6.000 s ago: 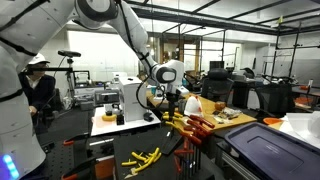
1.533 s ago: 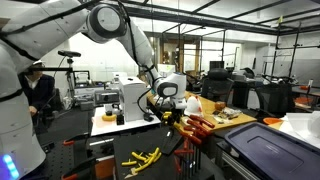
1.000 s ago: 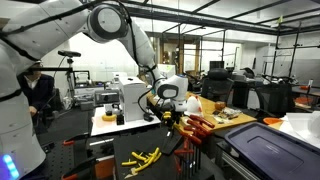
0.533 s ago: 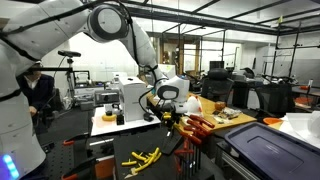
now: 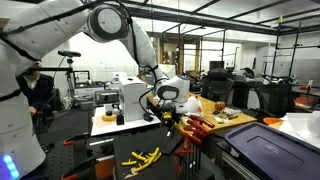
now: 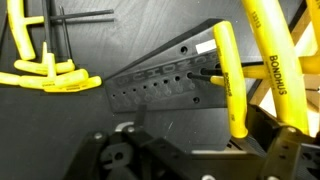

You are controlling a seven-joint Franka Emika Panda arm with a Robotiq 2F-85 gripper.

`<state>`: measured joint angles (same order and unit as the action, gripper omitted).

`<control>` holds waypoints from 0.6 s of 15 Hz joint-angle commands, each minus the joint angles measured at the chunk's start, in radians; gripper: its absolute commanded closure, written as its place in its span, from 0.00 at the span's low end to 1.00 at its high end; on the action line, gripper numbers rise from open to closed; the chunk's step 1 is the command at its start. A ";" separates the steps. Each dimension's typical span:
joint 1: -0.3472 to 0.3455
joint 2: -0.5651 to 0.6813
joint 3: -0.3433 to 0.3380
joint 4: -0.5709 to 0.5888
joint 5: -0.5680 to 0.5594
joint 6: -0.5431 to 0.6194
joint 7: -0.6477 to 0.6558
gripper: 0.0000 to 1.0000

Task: Pick up the yellow object tool and put it on the table

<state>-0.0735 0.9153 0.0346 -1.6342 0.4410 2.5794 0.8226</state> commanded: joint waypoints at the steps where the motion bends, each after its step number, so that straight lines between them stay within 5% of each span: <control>1: -0.021 0.007 0.026 0.019 0.051 0.017 -0.046 0.00; 9: -0.044 0.022 0.037 0.027 0.082 -0.017 -0.115 0.00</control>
<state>-0.1039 0.9198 0.0592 -1.6315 0.4978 2.5854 0.7457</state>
